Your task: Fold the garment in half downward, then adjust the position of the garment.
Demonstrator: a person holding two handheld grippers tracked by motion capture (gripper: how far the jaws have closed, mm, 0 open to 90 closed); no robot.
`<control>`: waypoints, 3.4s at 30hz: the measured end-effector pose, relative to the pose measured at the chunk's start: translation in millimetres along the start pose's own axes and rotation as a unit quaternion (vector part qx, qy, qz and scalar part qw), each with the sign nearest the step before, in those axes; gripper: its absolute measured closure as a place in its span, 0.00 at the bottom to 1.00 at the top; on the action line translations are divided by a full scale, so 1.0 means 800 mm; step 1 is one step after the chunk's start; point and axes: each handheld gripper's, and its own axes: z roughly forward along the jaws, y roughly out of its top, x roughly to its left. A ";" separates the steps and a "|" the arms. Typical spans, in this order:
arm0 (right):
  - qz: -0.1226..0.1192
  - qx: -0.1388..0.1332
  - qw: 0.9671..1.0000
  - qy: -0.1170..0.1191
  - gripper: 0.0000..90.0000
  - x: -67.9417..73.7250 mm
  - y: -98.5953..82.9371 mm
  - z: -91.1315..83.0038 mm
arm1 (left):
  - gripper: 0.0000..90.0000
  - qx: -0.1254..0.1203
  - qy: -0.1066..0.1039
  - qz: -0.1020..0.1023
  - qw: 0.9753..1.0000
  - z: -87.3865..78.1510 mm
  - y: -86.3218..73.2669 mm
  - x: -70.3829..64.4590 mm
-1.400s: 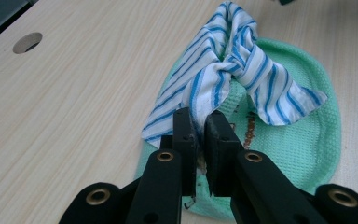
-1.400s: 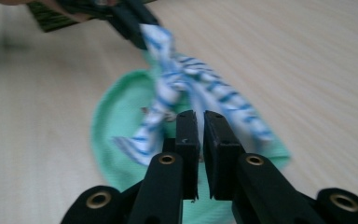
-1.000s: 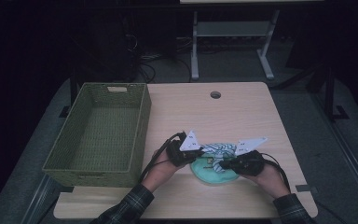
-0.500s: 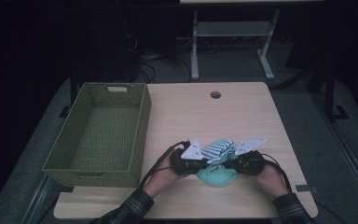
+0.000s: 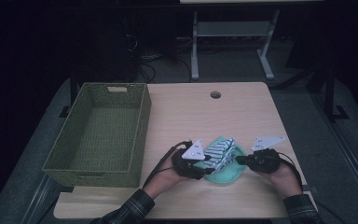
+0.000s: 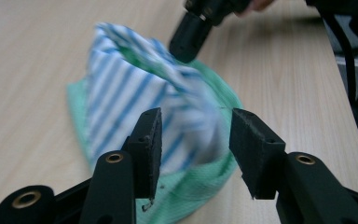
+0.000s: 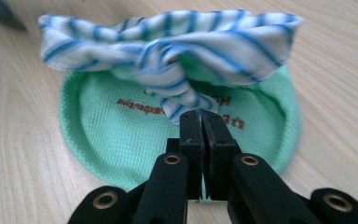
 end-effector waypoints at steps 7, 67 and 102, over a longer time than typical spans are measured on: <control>0.008 0.008 1.000 0.001 0.99 -0.002 -0.006 -0.004 | 0.78 0.005 0.022 -0.022 1.000 0.002 0.005 0.026; 0.015 0.002 0.999 -0.051 1.00 -0.043 0.002 -0.012 | 0.99 0.054 -0.019 -0.048 0.997 0.054 0.014 0.005; 0.029 0.044 0.998 -0.036 1.00 -0.053 0.000 0.024 | 0.99 0.132 -0.007 -0.083 0.988 0.042 -0.032 -0.005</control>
